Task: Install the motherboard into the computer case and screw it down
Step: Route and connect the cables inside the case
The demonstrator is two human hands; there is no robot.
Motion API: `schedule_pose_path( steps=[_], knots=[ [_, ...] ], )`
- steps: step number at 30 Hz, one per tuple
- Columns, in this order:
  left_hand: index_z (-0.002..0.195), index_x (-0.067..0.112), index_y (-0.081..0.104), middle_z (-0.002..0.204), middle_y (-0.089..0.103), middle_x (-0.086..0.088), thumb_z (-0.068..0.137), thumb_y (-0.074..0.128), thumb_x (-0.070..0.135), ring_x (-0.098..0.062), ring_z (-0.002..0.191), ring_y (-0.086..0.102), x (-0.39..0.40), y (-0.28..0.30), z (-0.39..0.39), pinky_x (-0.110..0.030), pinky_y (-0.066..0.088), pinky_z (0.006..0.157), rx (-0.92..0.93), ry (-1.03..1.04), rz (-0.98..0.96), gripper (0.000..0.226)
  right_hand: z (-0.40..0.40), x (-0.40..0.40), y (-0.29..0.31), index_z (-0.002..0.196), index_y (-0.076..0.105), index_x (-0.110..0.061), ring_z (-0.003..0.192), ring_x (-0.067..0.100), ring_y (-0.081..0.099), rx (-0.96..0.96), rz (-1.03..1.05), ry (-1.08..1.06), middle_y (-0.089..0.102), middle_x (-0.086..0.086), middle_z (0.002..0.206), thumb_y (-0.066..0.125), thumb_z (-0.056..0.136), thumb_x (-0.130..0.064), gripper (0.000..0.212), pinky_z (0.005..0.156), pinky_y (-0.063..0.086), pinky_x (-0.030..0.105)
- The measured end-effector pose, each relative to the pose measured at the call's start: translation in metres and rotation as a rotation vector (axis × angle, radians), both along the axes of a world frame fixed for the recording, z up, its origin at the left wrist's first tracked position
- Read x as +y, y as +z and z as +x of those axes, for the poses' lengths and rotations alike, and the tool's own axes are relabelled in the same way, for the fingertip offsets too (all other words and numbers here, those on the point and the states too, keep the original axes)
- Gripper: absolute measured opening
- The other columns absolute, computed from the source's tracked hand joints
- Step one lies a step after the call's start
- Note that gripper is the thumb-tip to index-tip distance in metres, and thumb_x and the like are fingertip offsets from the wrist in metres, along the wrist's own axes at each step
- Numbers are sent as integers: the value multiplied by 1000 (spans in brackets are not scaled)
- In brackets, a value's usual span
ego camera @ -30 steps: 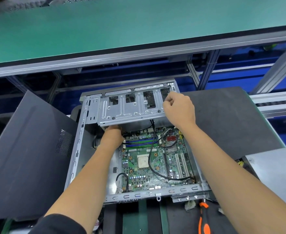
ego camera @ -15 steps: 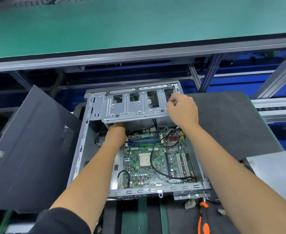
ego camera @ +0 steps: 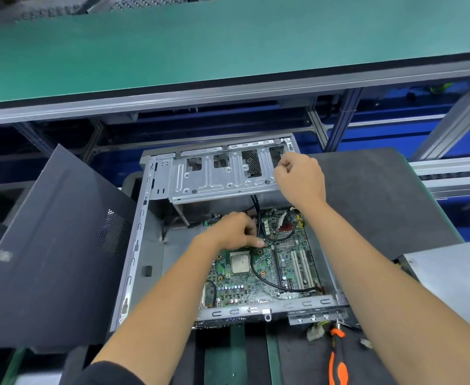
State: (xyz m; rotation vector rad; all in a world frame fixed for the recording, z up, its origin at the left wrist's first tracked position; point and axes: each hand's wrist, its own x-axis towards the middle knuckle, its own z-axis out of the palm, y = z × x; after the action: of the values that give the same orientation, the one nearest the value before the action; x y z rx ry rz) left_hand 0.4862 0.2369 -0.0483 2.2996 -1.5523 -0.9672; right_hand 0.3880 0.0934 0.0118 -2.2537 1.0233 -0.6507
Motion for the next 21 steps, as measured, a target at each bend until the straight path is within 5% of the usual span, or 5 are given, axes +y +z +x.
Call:
schedule_pose_path(
  steps=[3,8,14,21],
  knots=[
    [71,4,62,75,63,-14,82,71,38,-18,63,48,9,1,6,-30,38,60,49,-50,14,37,0,0,1,75,61,-16,65,23,55,-13,12,-4,60,-1,67,47,80,-14,15,54,43,29],
    [62,15,45,59,46,1,90,59,26,-15,55,39,16,6,23,-28,33,56,90,202,-172,33,1,0,1,73,60,-16,66,23,55,-21,26,-23,60,1,66,47,80,-14,14,54,45,32],
    [53,17,35,49,34,6,84,56,22,-11,47,28,20,1,27,-27,26,53,122,178,-91,38,2,-1,1,73,61,-14,62,23,55,-35,36,-29,61,2,65,48,80,-14,15,54,47,34],
    [52,18,67,38,51,10,92,55,48,-2,33,37,28,5,31,-11,32,41,181,209,-57,51,2,-2,0,72,60,-13,53,17,44,-53,63,-42,59,5,63,48,79,-13,14,49,39,28]
  ],
)
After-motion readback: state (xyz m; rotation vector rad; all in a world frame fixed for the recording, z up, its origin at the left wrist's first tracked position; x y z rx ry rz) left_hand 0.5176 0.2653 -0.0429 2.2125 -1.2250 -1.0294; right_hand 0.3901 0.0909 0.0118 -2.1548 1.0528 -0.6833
